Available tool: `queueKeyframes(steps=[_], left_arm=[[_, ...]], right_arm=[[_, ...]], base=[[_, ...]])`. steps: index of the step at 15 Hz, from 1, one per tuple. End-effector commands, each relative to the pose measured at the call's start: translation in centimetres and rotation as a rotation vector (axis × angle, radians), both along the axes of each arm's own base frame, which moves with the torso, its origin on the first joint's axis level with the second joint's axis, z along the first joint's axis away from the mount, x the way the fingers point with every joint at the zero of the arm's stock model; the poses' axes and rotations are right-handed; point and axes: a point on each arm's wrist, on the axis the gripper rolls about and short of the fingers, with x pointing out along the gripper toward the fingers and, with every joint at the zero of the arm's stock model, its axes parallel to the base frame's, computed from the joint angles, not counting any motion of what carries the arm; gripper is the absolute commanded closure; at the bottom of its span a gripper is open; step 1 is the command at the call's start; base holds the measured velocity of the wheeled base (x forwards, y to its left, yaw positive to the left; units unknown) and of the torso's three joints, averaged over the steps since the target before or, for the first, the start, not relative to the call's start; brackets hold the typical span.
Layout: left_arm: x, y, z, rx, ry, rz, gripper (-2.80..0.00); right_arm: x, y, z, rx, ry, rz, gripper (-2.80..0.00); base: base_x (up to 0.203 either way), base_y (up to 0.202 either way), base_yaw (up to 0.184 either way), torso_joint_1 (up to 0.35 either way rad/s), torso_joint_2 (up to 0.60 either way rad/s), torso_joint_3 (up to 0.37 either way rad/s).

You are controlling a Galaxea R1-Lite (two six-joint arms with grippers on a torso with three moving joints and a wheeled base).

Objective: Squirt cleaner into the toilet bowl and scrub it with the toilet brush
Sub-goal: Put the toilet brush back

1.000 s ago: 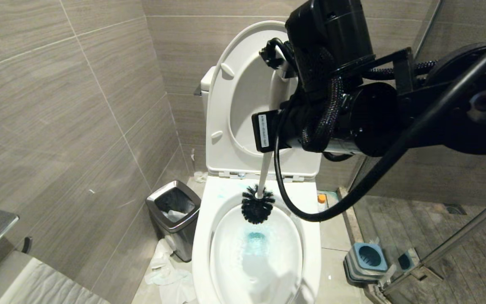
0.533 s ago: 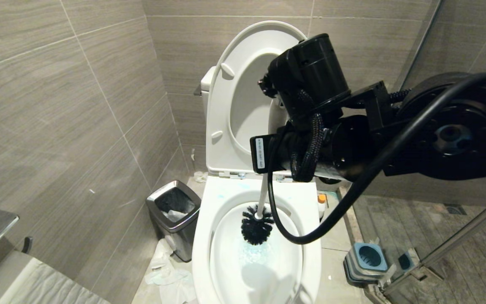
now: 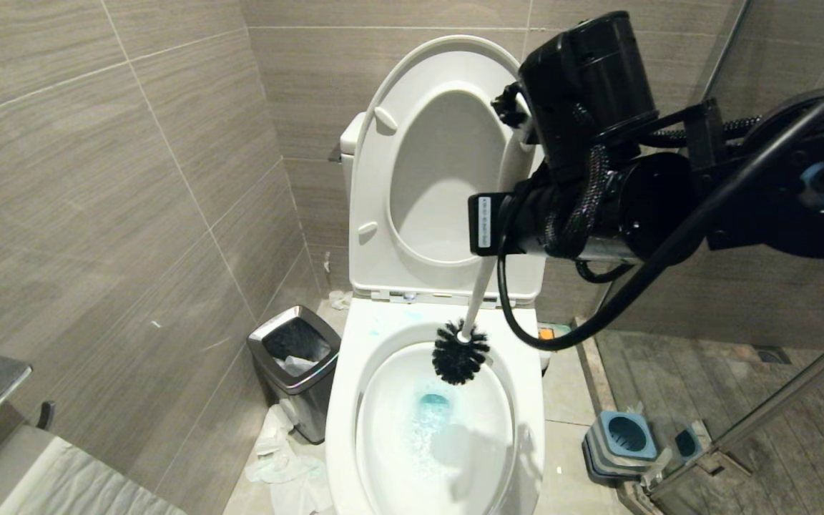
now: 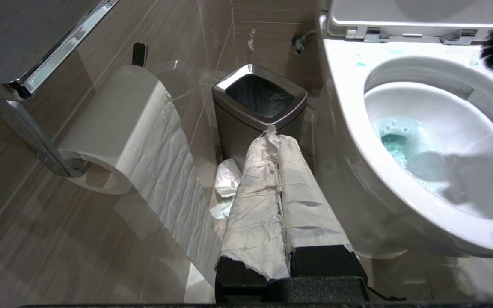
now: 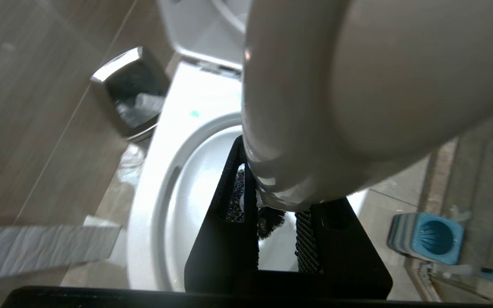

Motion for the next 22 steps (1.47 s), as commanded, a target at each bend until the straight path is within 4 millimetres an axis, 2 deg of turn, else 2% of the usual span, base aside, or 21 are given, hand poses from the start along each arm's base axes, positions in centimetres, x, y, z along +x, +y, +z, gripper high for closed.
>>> queueKeyframes(steps=[1, 5, 10, 15, 17, 22], left_arm=[[0.0, 0.0, 0.0, 0.000, 0.002, 0.000, 0.00], [0.0, 0.0, 0.0, 0.000, 0.002, 0.000, 0.00], [0.0, 0.0, 0.0, 0.000, 0.002, 0.000, 0.00], [0.0, 0.0, 0.0, 0.000, 0.002, 0.000, 0.00], [0.0, 0.0, 0.0, 0.000, 0.002, 0.000, 0.00], [0.0, 0.0, 0.0, 0.000, 0.002, 0.000, 0.00]], right_arm=[[0.7, -1.9, 0.7, 0.010, -0.013, -0.053, 0.00], [3.7, -7.7, 1.2, 0.013, -0.012, -0.186, 0.00], [5.9, -14.9, 1.1, 0.016, 0.015, -0.300, 0.00], [6.0, -19.4, 1.7, -0.013, 0.009, -0.349, 0.00], [5.9, -21.0, 0.9, -0.024, 0.037, -0.394, 0.00], [5.6, -25.3, -4.1, -0.104, 0.086, -0.397, 0.00]], base=[[0.000, 0.000, 0.000, 0.000, 0.00, 0.000], [0.000, 0.000, 0.000, 0.000, 0.00, 0.000], [0.000, 0.000, 0.000, 0.000, 0.00, 0.000], [0.000, 0.000, 0.000, 0.000, 0.00, 0.000], [0.000, 0.000, 0.000, 0.000, 0.00, 0.000], [0.000, 0.000, 0.000, 0.000, 0.00, 0.000]])
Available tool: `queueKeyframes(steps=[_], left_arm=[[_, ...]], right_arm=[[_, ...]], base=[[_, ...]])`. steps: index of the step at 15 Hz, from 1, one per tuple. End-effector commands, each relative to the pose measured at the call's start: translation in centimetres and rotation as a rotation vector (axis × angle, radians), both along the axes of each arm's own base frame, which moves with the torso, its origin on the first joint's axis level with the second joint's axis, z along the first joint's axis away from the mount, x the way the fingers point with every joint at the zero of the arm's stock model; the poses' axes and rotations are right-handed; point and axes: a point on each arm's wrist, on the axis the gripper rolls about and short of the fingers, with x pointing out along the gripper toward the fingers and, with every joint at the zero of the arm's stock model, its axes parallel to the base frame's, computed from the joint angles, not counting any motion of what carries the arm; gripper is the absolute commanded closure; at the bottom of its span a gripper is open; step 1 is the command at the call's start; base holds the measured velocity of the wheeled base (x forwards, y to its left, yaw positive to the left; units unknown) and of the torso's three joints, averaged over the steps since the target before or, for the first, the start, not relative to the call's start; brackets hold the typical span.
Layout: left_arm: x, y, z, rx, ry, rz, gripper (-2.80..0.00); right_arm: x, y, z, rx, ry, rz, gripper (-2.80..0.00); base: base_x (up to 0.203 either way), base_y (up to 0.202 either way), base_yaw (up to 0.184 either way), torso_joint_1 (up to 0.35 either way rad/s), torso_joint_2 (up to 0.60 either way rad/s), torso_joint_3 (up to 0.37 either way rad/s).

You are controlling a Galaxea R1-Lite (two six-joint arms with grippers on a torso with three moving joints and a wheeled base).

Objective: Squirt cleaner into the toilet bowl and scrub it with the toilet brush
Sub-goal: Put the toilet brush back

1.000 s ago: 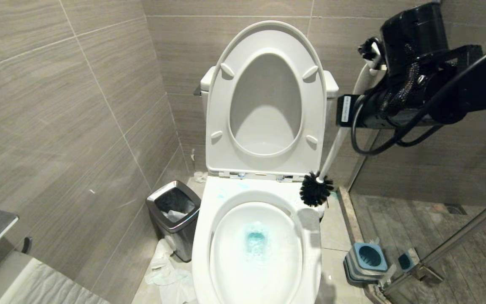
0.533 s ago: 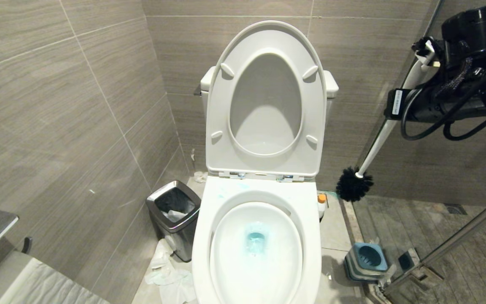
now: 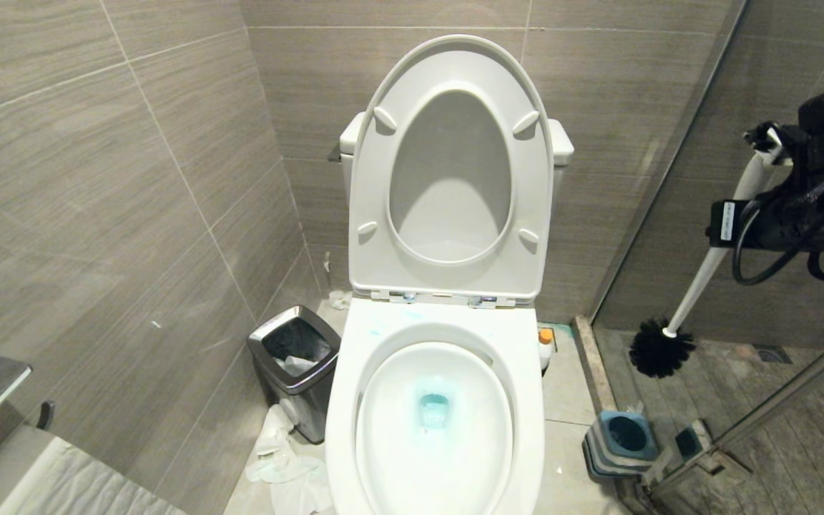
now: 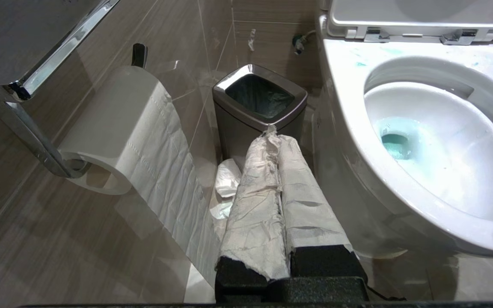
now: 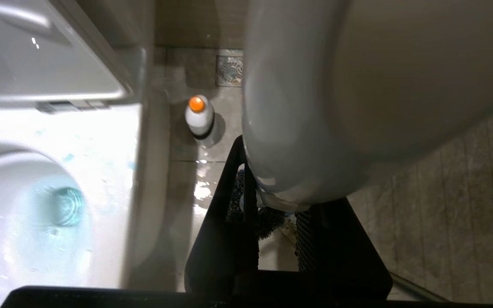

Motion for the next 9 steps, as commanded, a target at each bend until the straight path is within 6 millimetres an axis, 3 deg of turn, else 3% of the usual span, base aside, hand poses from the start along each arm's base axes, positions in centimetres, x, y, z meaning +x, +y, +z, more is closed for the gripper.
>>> queueKeyframes(steps=[1, 5, 9], left_arm=[[0.0, 0.0, 0.0, 0.000, 0.002, 0.000, 0.00], [0.0, 0.0, 0.0, 0.000, 0.002, 0.000, 0.00], [0.0, 0.0, 0.0, 0.000, 0.002, 0.000, 0.00]], right_arm=[[-0.5, -1.4, -1.8, -0.027, 0.000, -0.003, 0.00], [-0.6, -3.9, -7.8, -0.062, 0.015, 0.003, 0.00], [1.7, -5.0, -13.0, -0.060, 0.009, -0.001, 0.00]], base=[[0.000, 0.000, 0.000, 0.000, 0.00, 0.000], [0.000, 0.000, 0.000, 0.000, 0.00, 0.000], [0.000, 0.000, 0.000, 0.000, 0.00, 0.000]])
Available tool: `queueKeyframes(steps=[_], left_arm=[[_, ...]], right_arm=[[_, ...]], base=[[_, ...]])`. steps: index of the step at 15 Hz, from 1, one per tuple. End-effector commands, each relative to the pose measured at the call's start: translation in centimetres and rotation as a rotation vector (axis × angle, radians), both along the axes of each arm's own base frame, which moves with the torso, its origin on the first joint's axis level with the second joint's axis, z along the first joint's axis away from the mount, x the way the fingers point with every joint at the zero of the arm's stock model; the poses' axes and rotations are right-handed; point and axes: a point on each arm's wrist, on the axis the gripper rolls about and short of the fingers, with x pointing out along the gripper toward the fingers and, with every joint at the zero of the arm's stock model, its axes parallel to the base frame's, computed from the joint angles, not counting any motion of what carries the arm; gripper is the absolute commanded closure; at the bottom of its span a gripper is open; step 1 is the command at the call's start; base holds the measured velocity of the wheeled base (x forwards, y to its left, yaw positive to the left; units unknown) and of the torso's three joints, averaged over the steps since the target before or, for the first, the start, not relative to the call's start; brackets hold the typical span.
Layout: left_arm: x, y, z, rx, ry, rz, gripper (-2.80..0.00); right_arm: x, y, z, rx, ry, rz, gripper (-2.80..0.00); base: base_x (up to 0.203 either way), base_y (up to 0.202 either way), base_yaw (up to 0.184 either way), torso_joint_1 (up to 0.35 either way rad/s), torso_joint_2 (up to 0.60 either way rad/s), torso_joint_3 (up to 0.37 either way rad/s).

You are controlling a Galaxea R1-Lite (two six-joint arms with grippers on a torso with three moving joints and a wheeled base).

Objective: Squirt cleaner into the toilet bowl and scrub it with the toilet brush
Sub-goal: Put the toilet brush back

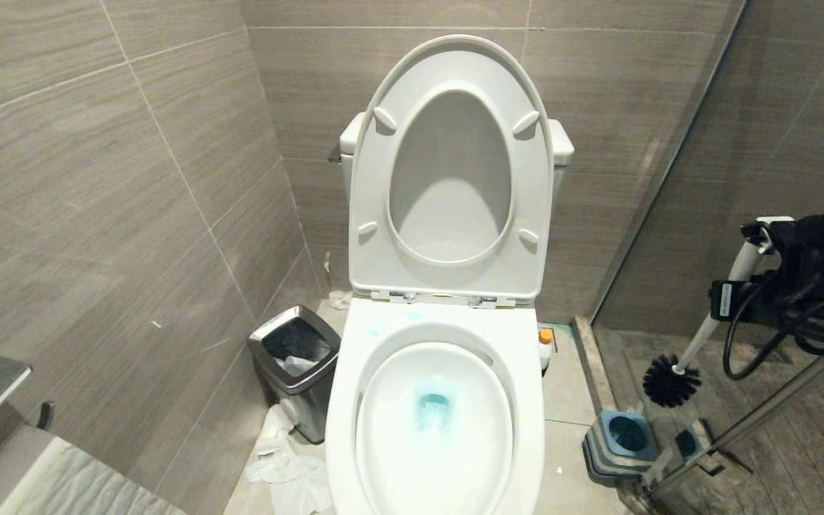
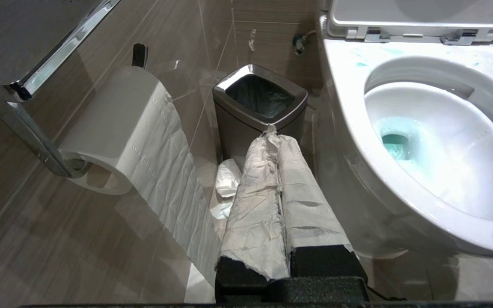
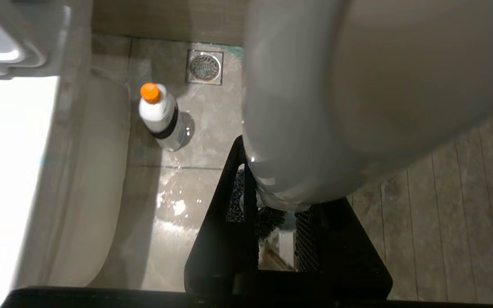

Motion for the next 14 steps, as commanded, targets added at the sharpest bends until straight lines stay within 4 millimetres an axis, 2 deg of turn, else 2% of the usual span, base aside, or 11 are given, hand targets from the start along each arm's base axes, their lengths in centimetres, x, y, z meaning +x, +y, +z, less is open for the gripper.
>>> queueKeyframes(steps=[1, 10, 14], left_arm=[[0.0, 0.0, 0.0, 0.000, 0.002, 0.000, 0.00], [0.0, 0.0, 0.0, 0.000, 0.002, 0.000, 0.00], [0.0, 0.0, 0.0, 0.000, 0.002, 0.000, 0.00]], right_arm=[[1.2, -0.5, -3.1, 0.008, 0.058, -0.007, 0.00], [4.5, -2.0, -10.4, -0.010, 0.080, -0.005, 0.00], [4.9, -2.2, -12.9, -0.028, 0.067, 0.012, 0.00]], base=[[0.000, 0.000, 0.000, 0.000, 0.00, 0.000], [0.000, 0.000, 0.000, 0.000, 0.00, 0.000], [0.000, 0.000, 0.000, 0.000, 0.00, 0.000]])
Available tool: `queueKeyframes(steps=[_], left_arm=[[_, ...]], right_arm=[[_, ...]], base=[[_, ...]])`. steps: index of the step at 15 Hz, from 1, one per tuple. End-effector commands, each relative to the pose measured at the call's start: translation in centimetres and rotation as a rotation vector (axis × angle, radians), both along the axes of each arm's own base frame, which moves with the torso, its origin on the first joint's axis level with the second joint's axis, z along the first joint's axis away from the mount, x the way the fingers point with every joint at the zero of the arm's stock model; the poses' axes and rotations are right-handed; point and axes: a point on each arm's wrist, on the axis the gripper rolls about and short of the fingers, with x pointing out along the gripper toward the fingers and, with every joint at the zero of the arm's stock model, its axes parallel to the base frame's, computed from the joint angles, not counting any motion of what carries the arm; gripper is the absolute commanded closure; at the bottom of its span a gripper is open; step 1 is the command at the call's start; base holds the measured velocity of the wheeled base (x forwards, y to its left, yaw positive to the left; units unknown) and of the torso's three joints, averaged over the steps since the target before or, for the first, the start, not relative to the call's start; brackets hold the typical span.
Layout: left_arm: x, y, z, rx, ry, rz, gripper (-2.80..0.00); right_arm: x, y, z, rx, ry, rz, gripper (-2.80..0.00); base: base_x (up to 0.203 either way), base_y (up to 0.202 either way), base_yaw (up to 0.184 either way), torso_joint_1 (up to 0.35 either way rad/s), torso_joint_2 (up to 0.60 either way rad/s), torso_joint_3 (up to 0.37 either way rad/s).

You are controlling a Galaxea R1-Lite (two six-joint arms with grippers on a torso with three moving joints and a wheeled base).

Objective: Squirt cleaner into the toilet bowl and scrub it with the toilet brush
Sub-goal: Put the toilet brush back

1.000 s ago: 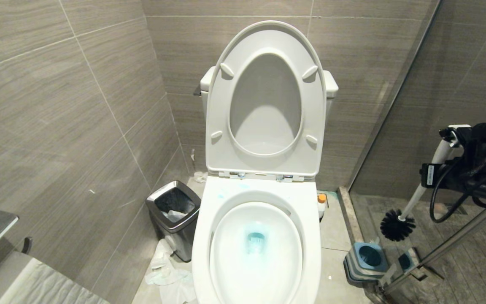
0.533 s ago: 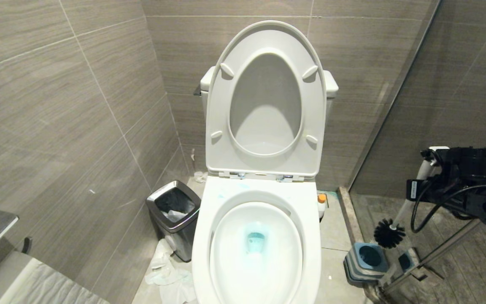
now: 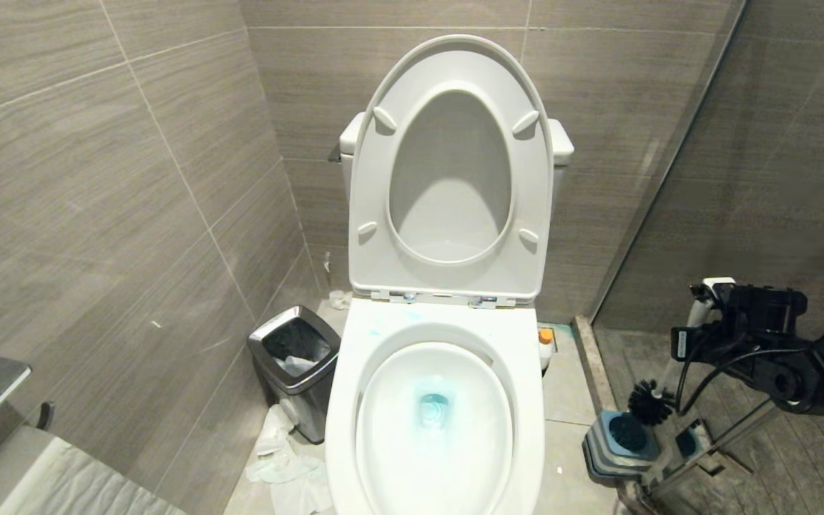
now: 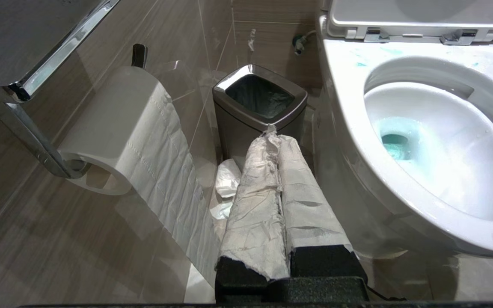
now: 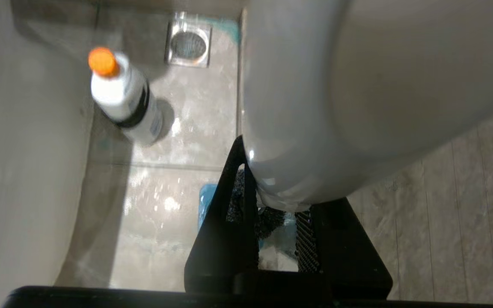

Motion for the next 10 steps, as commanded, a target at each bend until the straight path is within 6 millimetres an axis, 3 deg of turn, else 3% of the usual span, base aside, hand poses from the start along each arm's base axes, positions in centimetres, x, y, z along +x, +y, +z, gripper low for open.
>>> queueKeyframes(steps=[1, 10], left_arm=[[0.0, 0.0, 0.0, 0.000, 0.003, 0.000, 0.00], [0.0, 0.0, 0.0, 0.000, 0.003, 0.000, 0.00]], right_arm=[[0.0, 0.1, -1.7, 0.006, 0.042, 0.004, 0.00], [0.3, 0.5, -4.6, 0.016, 0.111, 0.014, 0.00]], base=[[0.000, 0.000, 0.000, 0.000, 0.00, 0.000], [0.000, 0.000, 0.000, 0.000, 0.00, 0.000]])
